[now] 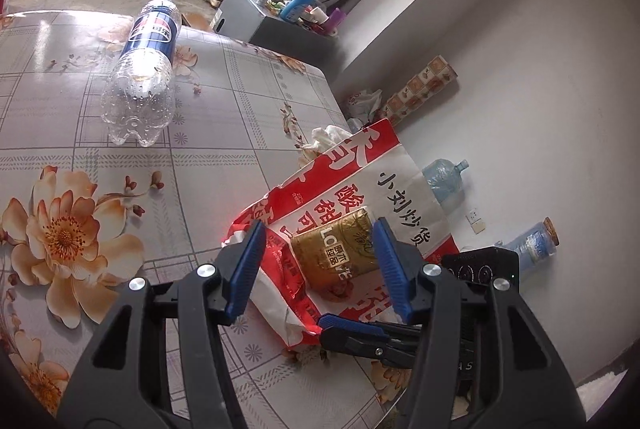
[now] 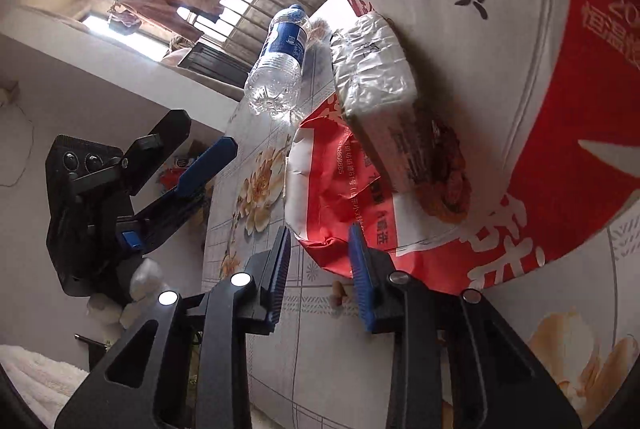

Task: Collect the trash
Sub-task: 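Grasp the red-white snack bag with the left tool while the right tool grasps the brown packet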

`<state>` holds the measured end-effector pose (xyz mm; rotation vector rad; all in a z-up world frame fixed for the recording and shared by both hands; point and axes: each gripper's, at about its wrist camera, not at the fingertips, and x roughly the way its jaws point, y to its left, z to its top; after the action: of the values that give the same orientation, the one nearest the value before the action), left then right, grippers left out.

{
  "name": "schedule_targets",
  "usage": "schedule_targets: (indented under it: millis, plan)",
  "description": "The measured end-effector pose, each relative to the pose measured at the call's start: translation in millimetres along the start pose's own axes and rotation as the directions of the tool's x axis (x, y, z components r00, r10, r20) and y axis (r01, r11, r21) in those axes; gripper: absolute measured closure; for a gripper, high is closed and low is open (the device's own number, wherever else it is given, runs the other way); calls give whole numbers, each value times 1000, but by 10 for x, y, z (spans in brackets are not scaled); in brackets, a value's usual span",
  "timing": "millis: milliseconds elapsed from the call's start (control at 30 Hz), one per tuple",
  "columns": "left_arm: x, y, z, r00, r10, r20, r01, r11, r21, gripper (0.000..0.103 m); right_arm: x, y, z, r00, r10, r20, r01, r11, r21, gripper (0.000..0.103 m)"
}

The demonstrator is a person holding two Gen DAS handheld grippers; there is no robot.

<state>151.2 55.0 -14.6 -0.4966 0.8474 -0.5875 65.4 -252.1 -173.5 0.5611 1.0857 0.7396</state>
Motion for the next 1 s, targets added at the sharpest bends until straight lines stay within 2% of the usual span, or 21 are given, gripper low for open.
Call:
schedule_targets:
  millis: [100, 167, 267, 333, 500, 600, 700, 867, 1000]
  plan:
    - [23, -22, -96, 999, 49, -22, -48, 998, 44, 52, 14, 69, -243, 999, 20, -48, -21, 1000, -14, 74]
    - [98, 7, -174, 996, 81, -48, -78, 995, 56, 52, -26, 120, -347, 999, 0, -54, -2, 999, -42, 74]
    - [221, 105, -316, 987, 124, -101, -119, 992, 51, 56, -188, 153, -359, 998, -61, 2, 61, 995, -73, 74]
    - [281, 188, -389, 983, 124, -136, -122, 992, 22, 57, -326, 144, -306, 995, -80, 56, 84, 994, -71, 74]
    - [281, 167, -463, 980, 139, -145, -133, 990, 51, 57, -490, 87, -170, 984, -116, 139, 123, 991, -46, 72]
    - [291, 107, -524, 973, 159, -167, -148, 986, 76, 57, -500, 77, -108, 979, -121, 165, 130, 991, -44, 63]
    - [271, 2, -619, 969, 161, -188, -142, 984, 109, 57, -645, 10, -109, 978, -89, 186, 103, 993, -65, 54]
    - [252, -47, -699, 968, 163, -193, -139, 981, 134, 57, -637, 51, -58, 977, -75, 199, 100, 988, -120, 43]
    - [230, -75, -692, 969, 161, -189, -138, 982, 131, 57, -504, 15, 5, 978, -81, 193, 107, 986, -127, 42]
